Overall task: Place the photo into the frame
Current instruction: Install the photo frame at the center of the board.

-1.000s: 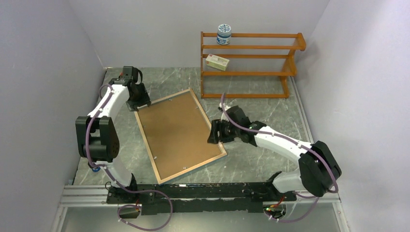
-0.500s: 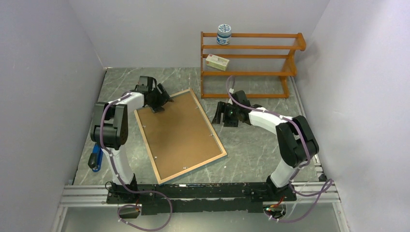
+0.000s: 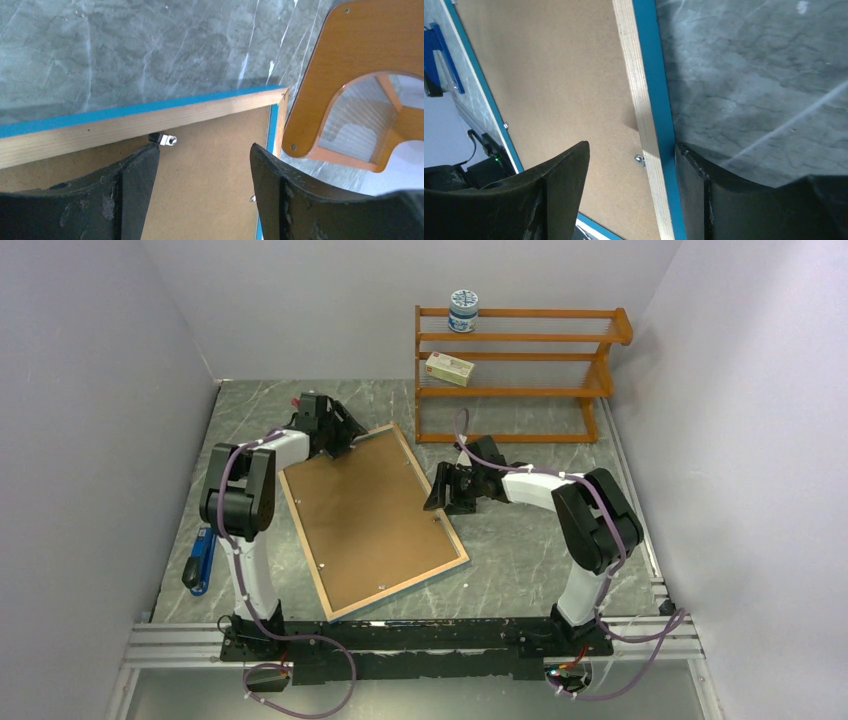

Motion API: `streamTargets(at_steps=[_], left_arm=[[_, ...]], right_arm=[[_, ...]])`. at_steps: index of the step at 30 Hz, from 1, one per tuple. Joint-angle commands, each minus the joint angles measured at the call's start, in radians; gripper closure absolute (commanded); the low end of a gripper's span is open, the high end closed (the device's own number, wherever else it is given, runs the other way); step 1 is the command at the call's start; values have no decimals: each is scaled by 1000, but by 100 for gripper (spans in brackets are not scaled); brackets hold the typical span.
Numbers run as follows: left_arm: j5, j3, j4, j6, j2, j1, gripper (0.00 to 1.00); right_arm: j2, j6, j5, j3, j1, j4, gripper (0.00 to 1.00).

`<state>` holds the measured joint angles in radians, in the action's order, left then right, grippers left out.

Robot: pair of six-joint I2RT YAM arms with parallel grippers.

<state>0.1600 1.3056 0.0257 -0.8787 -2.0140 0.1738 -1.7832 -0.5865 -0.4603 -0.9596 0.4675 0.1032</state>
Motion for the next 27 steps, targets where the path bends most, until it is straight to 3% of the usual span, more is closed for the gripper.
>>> streamTargets(at_steps=[1, 14, 24, 27], left_arm=[[-83, -30, -53, -72, -48, 11, 28], [-235, -26, -84, -4, -74, 66, 32], [-42, -58, -310, 86, -118, 69, 34], [-87, -52, -263, 79, -103, 69, 34]], right_arm=[[-9, -28, -58, 13, 33, -60, 35], [1, -29, -69, 35, 39, -64, 37], [-2, -6, -70, 19, 39, -44, 38], [5, 20, -32, -5, 39, -9, 38]])
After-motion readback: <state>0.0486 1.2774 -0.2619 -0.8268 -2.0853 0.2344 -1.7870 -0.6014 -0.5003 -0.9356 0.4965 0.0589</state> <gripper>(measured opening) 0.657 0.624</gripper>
